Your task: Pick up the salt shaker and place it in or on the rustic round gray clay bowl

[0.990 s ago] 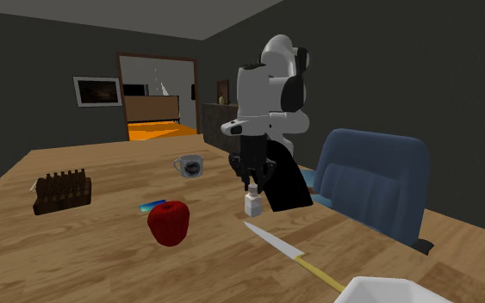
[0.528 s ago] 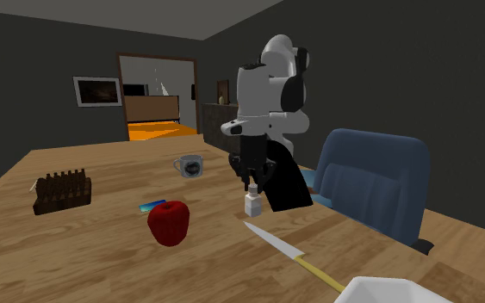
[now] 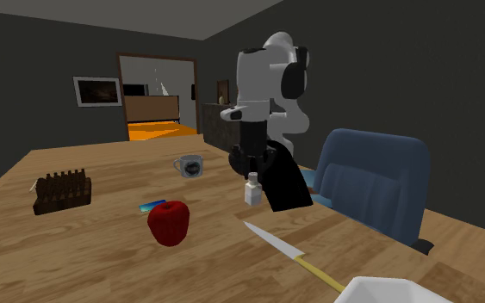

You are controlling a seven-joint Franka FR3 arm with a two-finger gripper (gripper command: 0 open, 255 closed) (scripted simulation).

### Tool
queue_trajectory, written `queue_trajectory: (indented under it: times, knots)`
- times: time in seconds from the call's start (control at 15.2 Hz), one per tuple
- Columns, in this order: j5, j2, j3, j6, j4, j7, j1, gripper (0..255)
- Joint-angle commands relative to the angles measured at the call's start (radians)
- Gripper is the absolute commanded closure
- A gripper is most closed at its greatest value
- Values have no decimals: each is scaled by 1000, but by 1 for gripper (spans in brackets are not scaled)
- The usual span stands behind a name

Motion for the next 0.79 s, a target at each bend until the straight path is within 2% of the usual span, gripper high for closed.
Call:
queue_trajectory:
  times: [0.0, 0.73]
  knots:
    - [-1, -9, 0, -24, 14, 1, 0, 255]
    - [-4, -43, -1, -162, 119, 4, 1, 255]
